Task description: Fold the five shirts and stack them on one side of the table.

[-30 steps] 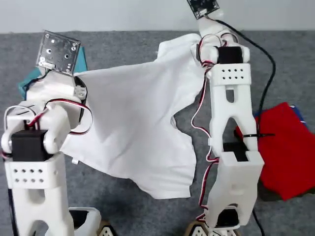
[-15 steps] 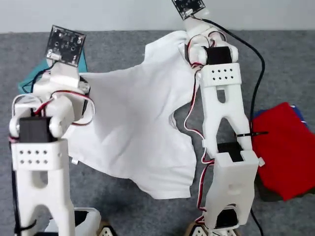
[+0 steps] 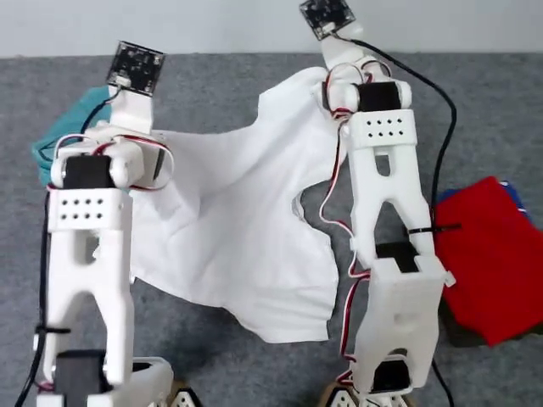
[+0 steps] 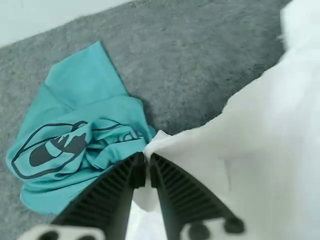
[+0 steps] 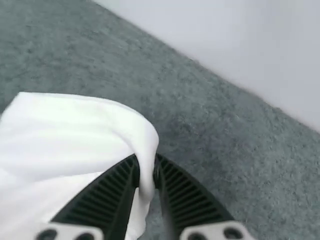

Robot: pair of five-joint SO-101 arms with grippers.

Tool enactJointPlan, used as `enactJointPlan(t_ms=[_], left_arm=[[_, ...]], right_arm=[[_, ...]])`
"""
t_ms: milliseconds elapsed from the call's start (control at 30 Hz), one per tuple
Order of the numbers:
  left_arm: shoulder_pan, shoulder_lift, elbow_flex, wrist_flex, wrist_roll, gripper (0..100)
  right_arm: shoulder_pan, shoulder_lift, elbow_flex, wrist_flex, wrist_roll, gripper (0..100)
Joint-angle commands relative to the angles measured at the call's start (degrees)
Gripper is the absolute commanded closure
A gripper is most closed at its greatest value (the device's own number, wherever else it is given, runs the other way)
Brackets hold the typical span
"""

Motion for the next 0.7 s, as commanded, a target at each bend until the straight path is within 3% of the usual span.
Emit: enactJointPlan(t_ms=[0, 233, 300, 400, 567, 667], left_arm=[[-3.5, 1.9, -0.2, -2.6, 0.6, 99], [-5.0, 5.4, -0.2, -3.5, 0.7, 99], [-4.9, 5.5, -0.2, -3.5, 0.7, 99], [-4.9, 5.5, -0.2, -3.3, 0.7, 99], [-4.9, 5.5, -0.1, -3.3, 0.7, 99], [-4.9, 5.5, 0.7, -3.3, 0.7, 99]], right_arm=[[2.3, 1.5, -2.8, -4.8, -1.2, 98.8], [1.5, 5.4, -2.8, -10.2, -7.2, 93.7], [0.9, 5.9, -2.8, -9.3, -7.3, 87.4], [0.8, 5.2, -4.1, -5.8, -9.7, 86.1], [2.0, 1.0, -13.1, 6.6, -10.1, 85.8], [1.5, -1.7, -17.3, 22.2, -10.1, 86.1]])
